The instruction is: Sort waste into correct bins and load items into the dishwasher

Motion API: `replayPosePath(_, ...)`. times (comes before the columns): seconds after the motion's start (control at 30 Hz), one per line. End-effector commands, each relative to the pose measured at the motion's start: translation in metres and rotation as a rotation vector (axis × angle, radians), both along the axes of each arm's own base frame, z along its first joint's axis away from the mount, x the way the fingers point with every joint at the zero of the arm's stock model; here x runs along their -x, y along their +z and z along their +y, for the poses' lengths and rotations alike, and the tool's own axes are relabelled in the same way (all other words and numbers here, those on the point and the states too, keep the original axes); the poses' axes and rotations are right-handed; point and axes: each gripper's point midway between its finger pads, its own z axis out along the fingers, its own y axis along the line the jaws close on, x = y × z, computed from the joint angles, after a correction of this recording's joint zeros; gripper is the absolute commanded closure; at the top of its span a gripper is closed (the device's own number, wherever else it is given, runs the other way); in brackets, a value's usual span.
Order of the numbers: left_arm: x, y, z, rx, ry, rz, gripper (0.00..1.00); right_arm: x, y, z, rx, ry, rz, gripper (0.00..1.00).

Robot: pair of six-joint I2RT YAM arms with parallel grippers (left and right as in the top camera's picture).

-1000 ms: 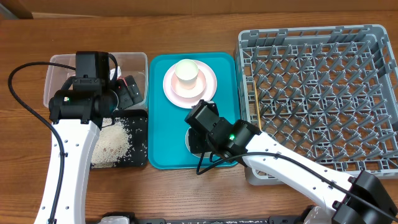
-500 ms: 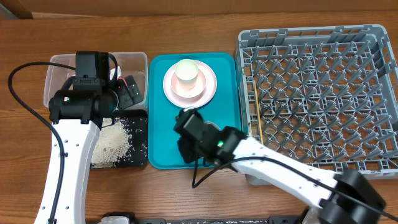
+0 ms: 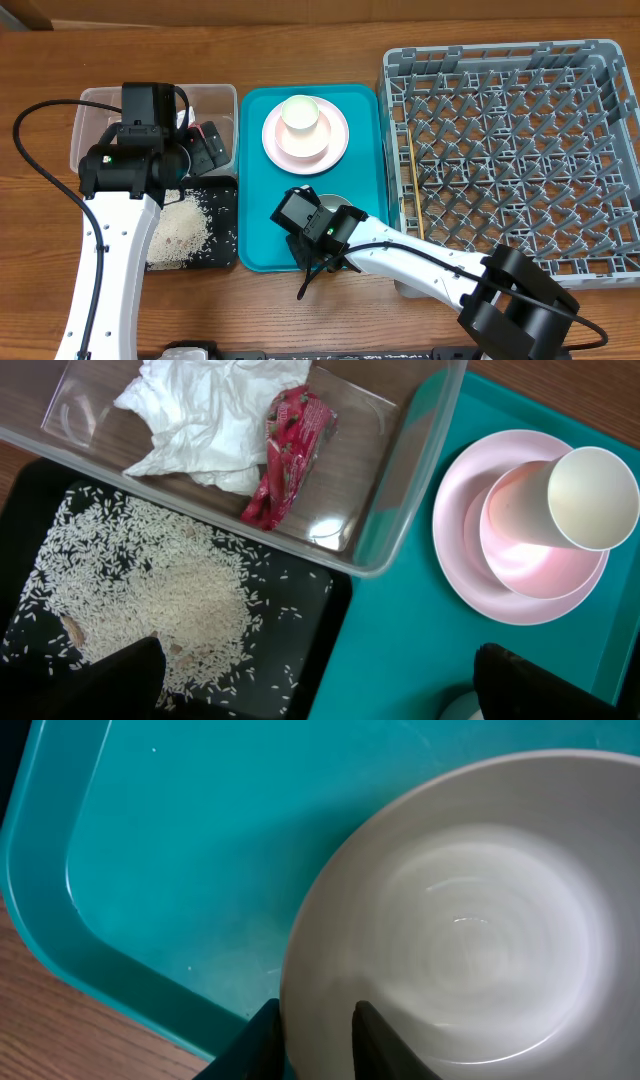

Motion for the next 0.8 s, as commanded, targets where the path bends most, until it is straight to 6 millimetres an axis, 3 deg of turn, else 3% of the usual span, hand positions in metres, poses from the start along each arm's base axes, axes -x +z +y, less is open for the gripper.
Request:
replayPosePath(0.0, -0.0024, 0.0058, 0.0018, -0.002, 0.004, -0.017, 0.00, -0.0033, 0.0054, 0.0018, -0.001, 0.004, -0.015, 0.78)
replayPosePath(0.43, -0.0024, 0.0058, 0.0018, -0.002, 0.004, -0.017, 0.00, 0.0023, 0.0039, 0.0006, -0.001, -0.004, 0.017, 0.83)
replayPosePath(0.67, -0.0024, 0.0058, 0.0018, -0.002, 0.004, -0.017, 0.00, 0.0024, 0.0041, 0.0018, -0.007, -0.003, 0.018, 0.95)
replayPosePath(0.77, -0.0024, 0.0058, 0.0018, -0.002, 0.004, -0.017, 0.00, 0.0021, 0.0042, 0.0016, -0.011, -0.026, 0.023, 0.96)
